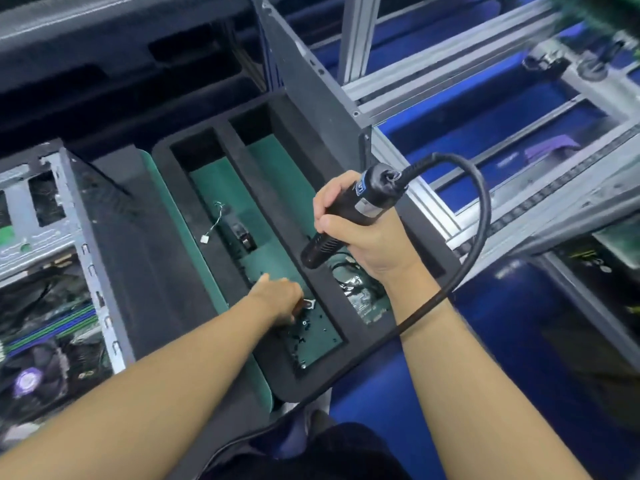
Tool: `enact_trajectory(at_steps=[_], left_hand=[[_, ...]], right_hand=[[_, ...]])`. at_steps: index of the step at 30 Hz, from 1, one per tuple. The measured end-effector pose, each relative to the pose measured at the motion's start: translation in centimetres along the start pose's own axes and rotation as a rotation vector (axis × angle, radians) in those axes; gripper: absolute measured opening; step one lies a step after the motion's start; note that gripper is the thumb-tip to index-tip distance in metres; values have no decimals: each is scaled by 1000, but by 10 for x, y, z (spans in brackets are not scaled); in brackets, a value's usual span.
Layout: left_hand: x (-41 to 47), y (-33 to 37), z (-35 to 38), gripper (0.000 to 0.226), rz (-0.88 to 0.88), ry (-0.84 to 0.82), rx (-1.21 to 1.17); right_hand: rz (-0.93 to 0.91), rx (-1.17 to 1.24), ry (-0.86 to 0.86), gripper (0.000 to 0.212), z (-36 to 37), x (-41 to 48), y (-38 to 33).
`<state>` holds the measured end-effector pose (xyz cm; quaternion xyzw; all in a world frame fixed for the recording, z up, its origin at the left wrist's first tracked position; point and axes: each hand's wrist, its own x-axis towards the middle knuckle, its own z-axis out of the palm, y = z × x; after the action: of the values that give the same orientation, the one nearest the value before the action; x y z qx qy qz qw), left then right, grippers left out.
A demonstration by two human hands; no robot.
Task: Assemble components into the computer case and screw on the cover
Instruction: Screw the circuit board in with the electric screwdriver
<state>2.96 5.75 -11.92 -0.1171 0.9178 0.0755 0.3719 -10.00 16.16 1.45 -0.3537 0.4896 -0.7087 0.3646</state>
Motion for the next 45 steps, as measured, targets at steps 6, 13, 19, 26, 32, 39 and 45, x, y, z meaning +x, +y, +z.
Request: enact_trajectory(at_steps=[6, 13, 19, 26, 32, 39, 45], left_hand=[[10, 19, 20, 41, -105, -95, -61], [16, 31, 32, 27, -201, -19, 19], [18, 30, 34, 34, -206, -7, -81], [-3, 0, -15, 16, -267, 177, -690], [-57, -48, -70, 31, -265, 434, -1296], [-123, -105, -79, 7, -116, 674, -1619], [-174, -133, -63, 23, 136, 667, -1798]], right_hand=[[27, 35, -30, 33, -4, 0, 5], [54, 32, -12, 39, -14, -9, 9], [56, 21, 5, 40, -12, -14, 9], [23, 21, -4, 34, 4, -6, -6], [-81, 39, -45, 39, 46, 19, -31], [-196, 61, -59, 27, 113, 41, -65], [-294, 33, -41, 33, 167, 51, -85]])
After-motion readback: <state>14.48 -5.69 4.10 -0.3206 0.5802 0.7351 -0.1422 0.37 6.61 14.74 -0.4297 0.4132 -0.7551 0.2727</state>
